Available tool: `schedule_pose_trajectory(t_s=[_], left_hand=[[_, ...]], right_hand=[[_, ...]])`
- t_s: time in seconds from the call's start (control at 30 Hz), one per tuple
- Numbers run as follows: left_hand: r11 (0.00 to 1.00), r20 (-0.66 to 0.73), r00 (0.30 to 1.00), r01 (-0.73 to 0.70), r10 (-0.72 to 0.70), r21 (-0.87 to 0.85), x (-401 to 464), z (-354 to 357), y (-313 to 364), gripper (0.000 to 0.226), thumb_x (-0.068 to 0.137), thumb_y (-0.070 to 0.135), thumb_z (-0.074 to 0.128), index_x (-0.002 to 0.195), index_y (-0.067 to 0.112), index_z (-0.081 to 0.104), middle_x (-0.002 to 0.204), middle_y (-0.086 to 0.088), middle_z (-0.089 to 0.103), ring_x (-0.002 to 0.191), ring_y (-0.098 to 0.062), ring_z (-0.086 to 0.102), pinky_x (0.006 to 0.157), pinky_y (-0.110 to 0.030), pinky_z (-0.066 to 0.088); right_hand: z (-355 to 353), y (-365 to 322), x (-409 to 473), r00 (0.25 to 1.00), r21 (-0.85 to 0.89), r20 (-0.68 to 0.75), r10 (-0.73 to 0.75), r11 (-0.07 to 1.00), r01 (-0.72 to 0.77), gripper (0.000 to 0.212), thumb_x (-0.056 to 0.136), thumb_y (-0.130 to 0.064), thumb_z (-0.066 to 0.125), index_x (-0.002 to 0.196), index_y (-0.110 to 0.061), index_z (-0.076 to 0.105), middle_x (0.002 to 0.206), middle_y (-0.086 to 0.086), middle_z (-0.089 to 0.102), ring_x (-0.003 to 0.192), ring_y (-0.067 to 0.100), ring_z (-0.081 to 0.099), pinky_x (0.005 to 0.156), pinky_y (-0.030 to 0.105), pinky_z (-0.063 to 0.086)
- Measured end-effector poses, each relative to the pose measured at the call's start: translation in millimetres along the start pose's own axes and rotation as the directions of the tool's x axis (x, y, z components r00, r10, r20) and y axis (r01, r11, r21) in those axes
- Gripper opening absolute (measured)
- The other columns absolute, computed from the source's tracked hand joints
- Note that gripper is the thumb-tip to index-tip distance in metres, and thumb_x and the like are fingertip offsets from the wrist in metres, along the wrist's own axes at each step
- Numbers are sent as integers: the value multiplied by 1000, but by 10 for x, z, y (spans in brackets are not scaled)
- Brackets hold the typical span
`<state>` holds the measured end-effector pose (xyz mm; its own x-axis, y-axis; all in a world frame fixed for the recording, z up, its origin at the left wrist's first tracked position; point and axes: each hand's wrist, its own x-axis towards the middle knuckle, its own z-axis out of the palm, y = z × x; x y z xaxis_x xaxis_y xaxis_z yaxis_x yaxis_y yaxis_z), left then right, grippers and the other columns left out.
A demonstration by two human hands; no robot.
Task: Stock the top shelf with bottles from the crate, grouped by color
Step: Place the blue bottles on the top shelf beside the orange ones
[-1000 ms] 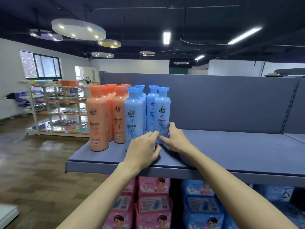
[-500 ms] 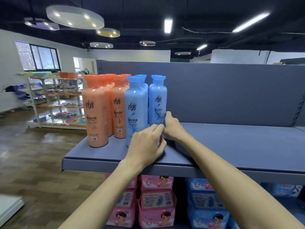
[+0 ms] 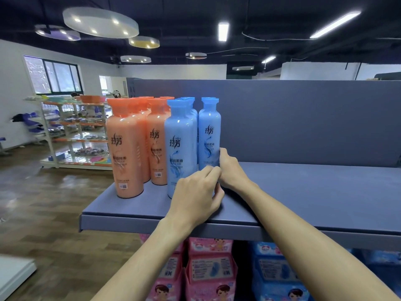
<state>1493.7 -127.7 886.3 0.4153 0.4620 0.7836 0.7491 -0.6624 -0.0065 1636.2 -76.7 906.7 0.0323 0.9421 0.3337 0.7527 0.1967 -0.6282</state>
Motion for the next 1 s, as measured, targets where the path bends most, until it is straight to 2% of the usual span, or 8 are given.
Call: schedule_pose_trajectory(t_s=[0.23,0.33,0.43,0.53,0.67,0.83,1.0], left_hand=[[1000,-1,1000,-3,3,2,-1,28,5,13,84,29,46,86,18,53,74,6,55,62,-18,55,43,-33,42],[1000,-3,1000,-5,5,11,-4,14,7,18,84,31,41,86,18,53,72,6,53,61,-19,55,42,-32,40],[1000,28,1000,0,0,7,-4,-18,18,20,84,29,42,92,19,57,75,6,54,65,-19,57,45,-32,42],[1000,75,997,-9,9,2,-1,-51,28,15,84,25,52,97,20,58,81,5,57,71,-21,60,49,-30,40],[999,148,989,6,-12,37,22,-118,86,21,87,26,51,107,20,54,91,3,57,81,-23,59,54,-30,36],[1000,147,989,13,-17,23,11,-199,344,20,87,27,51,106,19,52,90,2,57,81,-23,58,58,-36,48],[999,91,995,-35,35,5,-199,-224,658,16,82,26,58,96,19,54,82,4,53,72,-21,54,47,-31,39]], right_hand=[[34,-41,-39,999,-9,-27,19,1000,-19,33,84,-21,53,113,-13,38,102,7,61,92,29,60,83,48,54],[-20,-84,-127,999,-28,-12,38,999,-38,47,79,-28,53,120,-12,38,103,8,61,95,31,60,84,48,53],[-140,-105,-250,999,-72,-23,33,997,-34,66,83,-35,59,137,-7,34,121,12,60,111,33,57,91,42,50],[-279,-66,-366,999,-139,-39,19,990,-24,72,90,-37,63,146,-7,28,132,17,55,120,32,53,97,41,47],[-486,-14,-547,998,-217,-62,-8,976,-5,70,93,-38,63,147,-10,28,132,17,55,123,31,52,99,42,46],[-664,69,-836,996,-303,-73,-48,953,24,69,94,-36,61,147,-8,28,134,17,56,127,32,49,102,44,43],[-779,163,-1236,993,-380,-74,-88,924,54,68,96,-34,59,150,-9,27,135,14,55,126,33,49,100,41,43]])
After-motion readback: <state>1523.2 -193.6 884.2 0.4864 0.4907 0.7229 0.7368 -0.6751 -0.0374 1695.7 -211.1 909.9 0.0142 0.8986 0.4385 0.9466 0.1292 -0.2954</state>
